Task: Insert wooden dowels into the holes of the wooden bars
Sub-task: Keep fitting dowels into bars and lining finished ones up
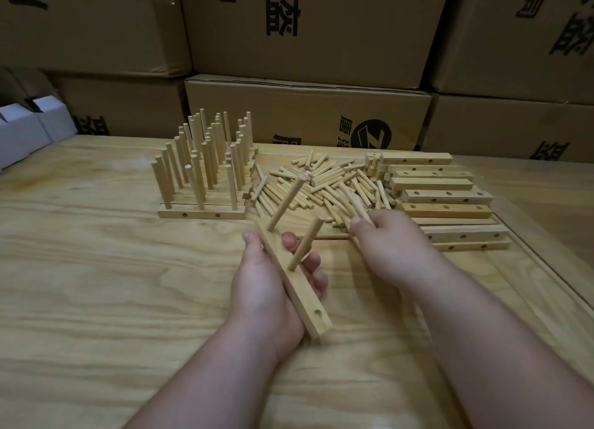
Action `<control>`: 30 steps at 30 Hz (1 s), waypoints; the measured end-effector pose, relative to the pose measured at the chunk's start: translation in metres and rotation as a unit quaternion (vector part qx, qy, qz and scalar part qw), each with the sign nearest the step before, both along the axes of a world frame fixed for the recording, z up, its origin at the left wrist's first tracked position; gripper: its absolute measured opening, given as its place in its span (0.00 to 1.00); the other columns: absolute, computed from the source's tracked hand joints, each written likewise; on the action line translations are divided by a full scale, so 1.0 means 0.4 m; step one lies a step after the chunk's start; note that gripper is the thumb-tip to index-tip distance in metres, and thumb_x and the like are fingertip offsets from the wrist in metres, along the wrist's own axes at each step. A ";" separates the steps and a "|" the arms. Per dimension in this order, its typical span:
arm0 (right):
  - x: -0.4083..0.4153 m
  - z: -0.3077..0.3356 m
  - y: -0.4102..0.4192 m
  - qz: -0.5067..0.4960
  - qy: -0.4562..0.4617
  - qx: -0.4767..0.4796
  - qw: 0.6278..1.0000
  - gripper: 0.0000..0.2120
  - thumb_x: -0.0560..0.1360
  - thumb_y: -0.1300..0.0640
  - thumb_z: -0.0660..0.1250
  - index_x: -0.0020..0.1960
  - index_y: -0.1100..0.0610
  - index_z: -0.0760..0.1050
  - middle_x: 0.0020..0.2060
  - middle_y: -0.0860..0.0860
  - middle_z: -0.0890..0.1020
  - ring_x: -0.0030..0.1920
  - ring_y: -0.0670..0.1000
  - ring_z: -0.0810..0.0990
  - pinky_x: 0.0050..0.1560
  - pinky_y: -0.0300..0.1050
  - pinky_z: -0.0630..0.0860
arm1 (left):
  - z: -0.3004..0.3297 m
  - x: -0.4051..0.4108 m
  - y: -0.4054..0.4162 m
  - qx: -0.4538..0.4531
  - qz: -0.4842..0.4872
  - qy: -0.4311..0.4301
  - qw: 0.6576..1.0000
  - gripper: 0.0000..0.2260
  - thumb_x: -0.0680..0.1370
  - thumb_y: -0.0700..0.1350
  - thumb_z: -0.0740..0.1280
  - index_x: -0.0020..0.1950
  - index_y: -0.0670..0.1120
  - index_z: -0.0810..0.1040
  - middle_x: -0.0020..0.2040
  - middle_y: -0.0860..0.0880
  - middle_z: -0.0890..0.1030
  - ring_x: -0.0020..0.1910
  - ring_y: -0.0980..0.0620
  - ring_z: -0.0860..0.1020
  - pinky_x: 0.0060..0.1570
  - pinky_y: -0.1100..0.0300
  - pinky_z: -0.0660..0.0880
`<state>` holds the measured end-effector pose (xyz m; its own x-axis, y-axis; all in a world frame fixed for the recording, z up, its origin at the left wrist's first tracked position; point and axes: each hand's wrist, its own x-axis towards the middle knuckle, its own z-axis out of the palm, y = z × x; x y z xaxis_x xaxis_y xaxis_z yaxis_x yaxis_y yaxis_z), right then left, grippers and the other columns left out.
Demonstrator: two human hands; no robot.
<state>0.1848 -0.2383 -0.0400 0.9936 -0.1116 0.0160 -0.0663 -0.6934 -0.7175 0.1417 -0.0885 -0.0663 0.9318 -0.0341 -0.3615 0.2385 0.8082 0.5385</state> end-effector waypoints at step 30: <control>-0.024 0.090 -0.056 0.096 -0.041 0.106 0.989 0.04 0.84 0.46 0.58 0.53 0.40 0.71 0.32 0.45 0.80 0.35 0.48 0.76 0.41 0.53 0.78 | 0.019 0.006 0.002 -0.011 0.024 0.027 0.999 0.27 0.84 0.63 0.53 0.41 0.47 0.81 0.29 0.51 0.71 0.25 0.54 0.66 0.25 0.62 0.61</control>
<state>0.1754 -0.2607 -0.0039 0.9931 0.0703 0.0939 0.1168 -0.5217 -0.8451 0.1441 -0.0878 -0.0588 0.9115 0.0017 -0.4113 0.2278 0.8305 0.5082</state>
